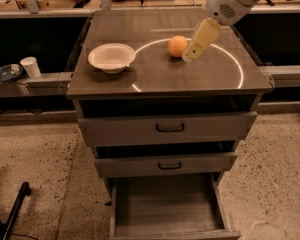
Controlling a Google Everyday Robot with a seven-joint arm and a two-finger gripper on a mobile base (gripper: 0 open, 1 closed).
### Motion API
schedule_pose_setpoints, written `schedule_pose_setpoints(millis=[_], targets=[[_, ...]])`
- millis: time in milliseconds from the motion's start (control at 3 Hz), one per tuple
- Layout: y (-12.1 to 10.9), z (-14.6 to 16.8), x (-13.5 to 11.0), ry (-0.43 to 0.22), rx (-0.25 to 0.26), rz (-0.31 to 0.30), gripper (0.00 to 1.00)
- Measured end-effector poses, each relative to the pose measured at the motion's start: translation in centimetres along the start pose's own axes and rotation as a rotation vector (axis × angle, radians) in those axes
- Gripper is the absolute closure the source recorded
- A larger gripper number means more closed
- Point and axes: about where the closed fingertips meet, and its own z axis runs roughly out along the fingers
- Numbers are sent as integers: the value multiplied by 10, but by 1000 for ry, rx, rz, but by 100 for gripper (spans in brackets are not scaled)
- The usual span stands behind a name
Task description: Place orange into bottom drawer
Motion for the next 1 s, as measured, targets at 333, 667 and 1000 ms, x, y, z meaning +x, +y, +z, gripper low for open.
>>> schedule_pose_setpoints(millis=[333,667,1000], targets=[[-21,30,-5,-98,-20,72,0],[-40,72,-4,-172,-14,145,0],[-52,109,-8,-220,7,184,0]])
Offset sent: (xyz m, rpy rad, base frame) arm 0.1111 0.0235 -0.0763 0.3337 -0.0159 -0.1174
